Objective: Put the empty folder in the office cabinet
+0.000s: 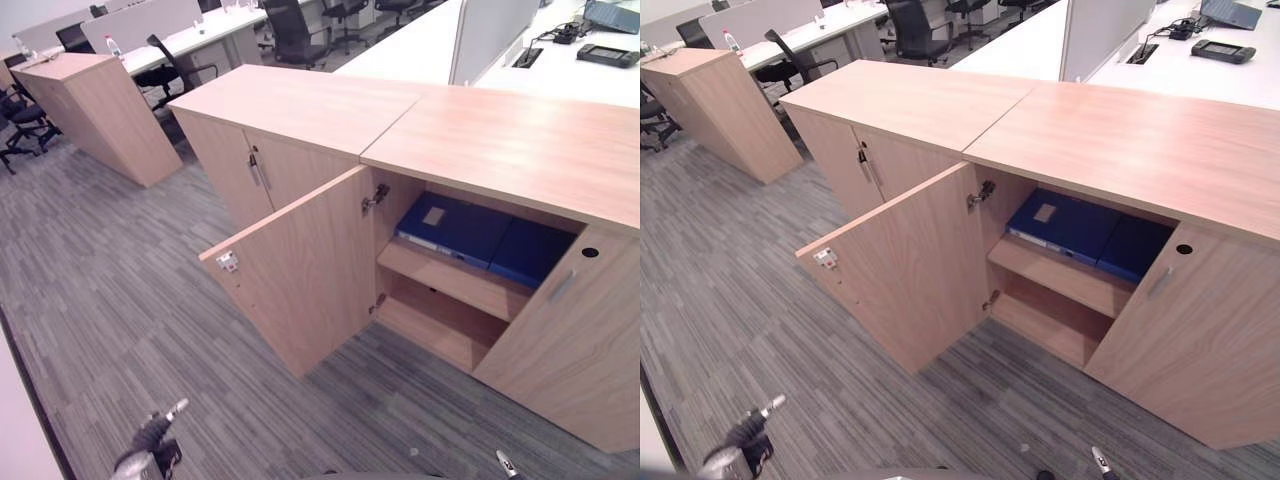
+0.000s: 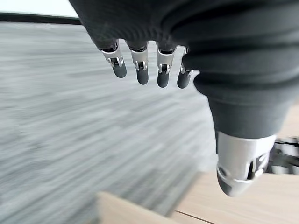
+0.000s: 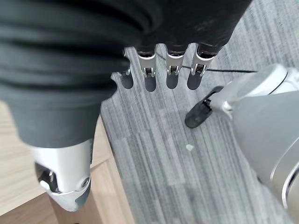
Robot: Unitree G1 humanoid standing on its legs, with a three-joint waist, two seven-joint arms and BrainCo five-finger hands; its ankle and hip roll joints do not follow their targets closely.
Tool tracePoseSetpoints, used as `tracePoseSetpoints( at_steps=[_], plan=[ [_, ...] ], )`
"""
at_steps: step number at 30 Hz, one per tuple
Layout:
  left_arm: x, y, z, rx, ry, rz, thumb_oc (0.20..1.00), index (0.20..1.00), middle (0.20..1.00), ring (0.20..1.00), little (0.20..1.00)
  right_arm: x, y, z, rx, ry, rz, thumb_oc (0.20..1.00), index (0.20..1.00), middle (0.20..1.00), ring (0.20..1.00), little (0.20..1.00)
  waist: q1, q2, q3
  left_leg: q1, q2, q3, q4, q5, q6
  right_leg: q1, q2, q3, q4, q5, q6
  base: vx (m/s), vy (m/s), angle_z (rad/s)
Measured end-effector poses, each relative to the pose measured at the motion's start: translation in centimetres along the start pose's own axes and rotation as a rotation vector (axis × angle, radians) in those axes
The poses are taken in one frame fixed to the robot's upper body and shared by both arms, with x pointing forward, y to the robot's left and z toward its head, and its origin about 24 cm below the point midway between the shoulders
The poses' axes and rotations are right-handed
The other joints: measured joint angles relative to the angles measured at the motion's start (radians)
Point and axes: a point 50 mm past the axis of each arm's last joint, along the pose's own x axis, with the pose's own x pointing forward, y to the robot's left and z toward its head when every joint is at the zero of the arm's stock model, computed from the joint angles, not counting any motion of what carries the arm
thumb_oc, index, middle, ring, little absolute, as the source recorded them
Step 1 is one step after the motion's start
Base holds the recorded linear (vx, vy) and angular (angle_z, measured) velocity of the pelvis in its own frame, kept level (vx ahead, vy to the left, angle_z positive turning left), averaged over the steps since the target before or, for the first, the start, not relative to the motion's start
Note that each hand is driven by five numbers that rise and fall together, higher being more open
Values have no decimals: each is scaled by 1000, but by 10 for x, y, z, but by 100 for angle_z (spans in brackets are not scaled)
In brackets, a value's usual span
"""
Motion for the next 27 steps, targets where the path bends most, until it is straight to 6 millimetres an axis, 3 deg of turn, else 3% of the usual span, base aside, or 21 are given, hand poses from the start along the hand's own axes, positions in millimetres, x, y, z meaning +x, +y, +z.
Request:
tracePoseSetpoints(
  at_steps=[4, 5, 8, 13, 20, 24, 27],
  plan=[
    [4, -2, 28, 22, -84, -14, 1000, 1000, 1000, 1000, 1000, 0, -1, 3, -1, -7, -1, 1000, 1000, 1000, 1000, 1000, -19, -1, -2, 1, 0, 14, 0, 4, 5, -5, 0, 8, 5, 6, 3, -2, 51, -10],
    [4, -8, 39, 42, -119, -34, 1000, 1000, 1000, 1000, 1000, 0, 0, 4, -2, -12, 1, 1000, 1000, 1000, 1000, 1000, -21, -4, -1, 1, 1, 22, 2, 4, 5, -10, 1, 17, 6, 9, 6, -10, 37, -16],
    [5, -19, 48, 86, -147, -70, 1000, 1000, 1000, 1000, 1000, 1, 4, 7, -2, -17, 12, 1000, 1000, 1000, 1000, 1000, -23, -5, -1, 2, 1, 38, 4, 4, 5, -18, 1, 35, 6, 14, 8, -13, 32, -18],
    [3, -52, 75, 136, -240, -174, 1000, 1000, 1000, 1000, 1000, 0, 5, 4, -2, -1, 15, 1000, 1000, 1000, 1000, 1000, -28, -38, 1, 6, 3, 47, 2, 4, 5, -18, 2, 38, 6, 17, 8, -4, 24, -4],
    [8, -48, 75, 77, -199, -143, 1000, 1000, 1000, 1000, 1000, 1, 7, 6, -2, 0, 23, 1000, 1000, 1000, 1000, 1000, -50, -54, 4, 24, 6, 67, 0, 2, 7, -12, 3, 46, 6, 19, 10, -3, 6, -9],
    [11, -26, 96, 91, -216, -72, 1000, 1000, 1000, 1000, 1000, 0, 3, 4, -3, 6, 24, 1000, 1000, 1000, 1000, 1000, -55, -57, 5, 26, 9, 86, 0, 1, 8, -20, 2, 47, 6, 26, 10, -2, 0, -13],
    [11, -23, 110, 88, -247, -62, 1000, 1000, 1000, 1000, 1000, 0, 1, 2, -4, 13, 20, 1000, 1000, 1000, 1000, 1000, -54, -57, 5, 30, 9, 91, 0, 0, 8, -20, 2, 47, 6, 31, 12, -8, -2, -7]
  ],
)
